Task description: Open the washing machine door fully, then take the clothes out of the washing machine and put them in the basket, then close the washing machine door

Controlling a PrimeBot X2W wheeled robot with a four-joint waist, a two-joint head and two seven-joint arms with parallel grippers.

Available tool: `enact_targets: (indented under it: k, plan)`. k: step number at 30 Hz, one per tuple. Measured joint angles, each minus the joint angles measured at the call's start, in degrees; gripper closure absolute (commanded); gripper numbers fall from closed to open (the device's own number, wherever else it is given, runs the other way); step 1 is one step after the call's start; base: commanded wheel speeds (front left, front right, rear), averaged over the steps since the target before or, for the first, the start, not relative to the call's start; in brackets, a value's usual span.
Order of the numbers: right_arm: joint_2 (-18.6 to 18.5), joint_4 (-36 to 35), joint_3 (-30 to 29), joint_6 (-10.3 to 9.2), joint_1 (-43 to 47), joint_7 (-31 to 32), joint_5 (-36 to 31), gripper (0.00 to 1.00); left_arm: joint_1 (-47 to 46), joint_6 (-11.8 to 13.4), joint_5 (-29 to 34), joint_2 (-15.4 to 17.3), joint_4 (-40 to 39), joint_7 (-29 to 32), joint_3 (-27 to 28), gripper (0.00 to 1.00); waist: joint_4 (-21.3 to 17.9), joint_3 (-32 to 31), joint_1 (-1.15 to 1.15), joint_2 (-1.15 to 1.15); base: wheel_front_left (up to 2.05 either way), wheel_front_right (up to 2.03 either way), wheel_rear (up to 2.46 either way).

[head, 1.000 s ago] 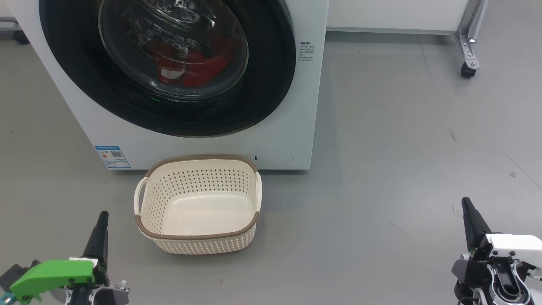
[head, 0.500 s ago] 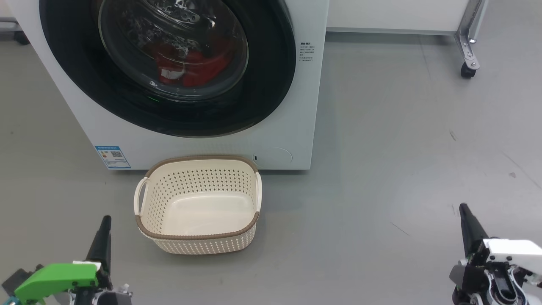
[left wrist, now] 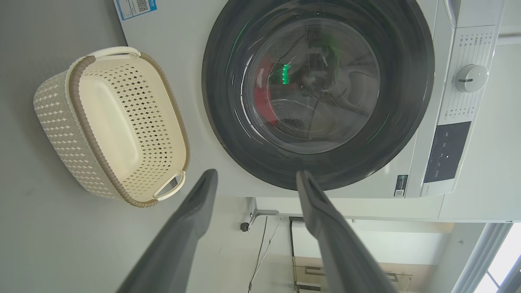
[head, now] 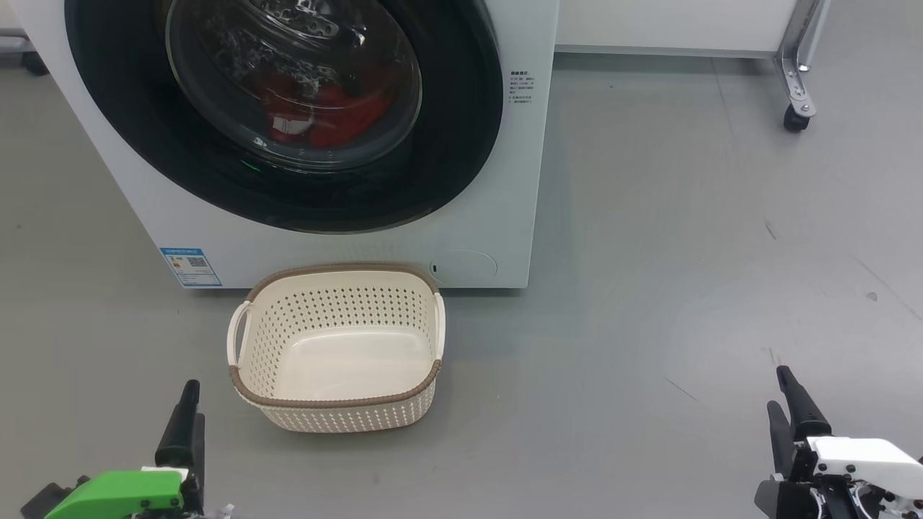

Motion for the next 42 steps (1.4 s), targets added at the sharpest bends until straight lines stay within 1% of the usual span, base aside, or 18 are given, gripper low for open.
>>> enact_targets:
  k: [5,12,18,25,28,31,36,42]
  plan:
    - [-0.02,-0.38,0.41,0.00,0.00,-0.88,-0.47,0.00,0.00,0.00,0.26,0.01,-0.52,-1.10,-0.26,0.00,-0.06,0.04,0.00,0.00,0.00,0.00,0.00]
    - [-0.05,-1.36,0.82,0.00,0.00,-2.44,-2.22,0.00,0.00,0.00,2.22,0.03,-0.93,-2.60,-0.32,0.00,-0.14,0.04,0.00,0.00,0.00,0.00,0.00]
    - [-0.15,-2.79,-0.20,0.00,-0.01,-3.63,-4.39,0.00,-0.02,-0.01,3.42,0.05,-2.32,-3.81,-0.23,0.00,-0.19,0.04,0.00,0.00,0.00,0.00,0.00]
    - [-0.27,-4.08,0.02,0.00,-0.09,-5.02,-7.62,0.00,-0.10,-0.01,5.43,0.12,-3.81,-5.19,0.57,0.00,-0.14,0.09,0.00,0.00,0.00,0.00,0.00]
    - [-0.30,-5.09,-0.07,0.00,-0.26,-5.61,-10.60,0.00,-0.21,-0.01,7.15,0.18,-4.48,-5.88,1.23,0.00,-0.10,0.09,0.00,0.00,0.00,0.00,0.00]
    - [-0.33,-5.77,-0.05,0.00,-0.34,-5.82,-11.93,0.00,-0.24,-0.01,8.08,0.21,-4.79,-6.33,1.70,0.00,-0.07,0.08,0.00,0.00,0.00,0.00,0.00]
    - [-0.35,-7.53,0.14,0.00,-0.88,-6.97,-16.50,0.00,-0.39,-0.02,11.81,0.23,-6.39,-7.32,2.57,0.00,0.02,0.08,0.00,0.00,0.00,0.00,0.00]
    - [-0.52,-9.45,1.05,-0.05,-0.94,-8.14,-24.01,0.00,-0.79,-0.07,19.24,0.37,-8.82,-8.40,3.15,0.00,0.15,0.13,0.00,0.00,0.00,0.00,0.00]
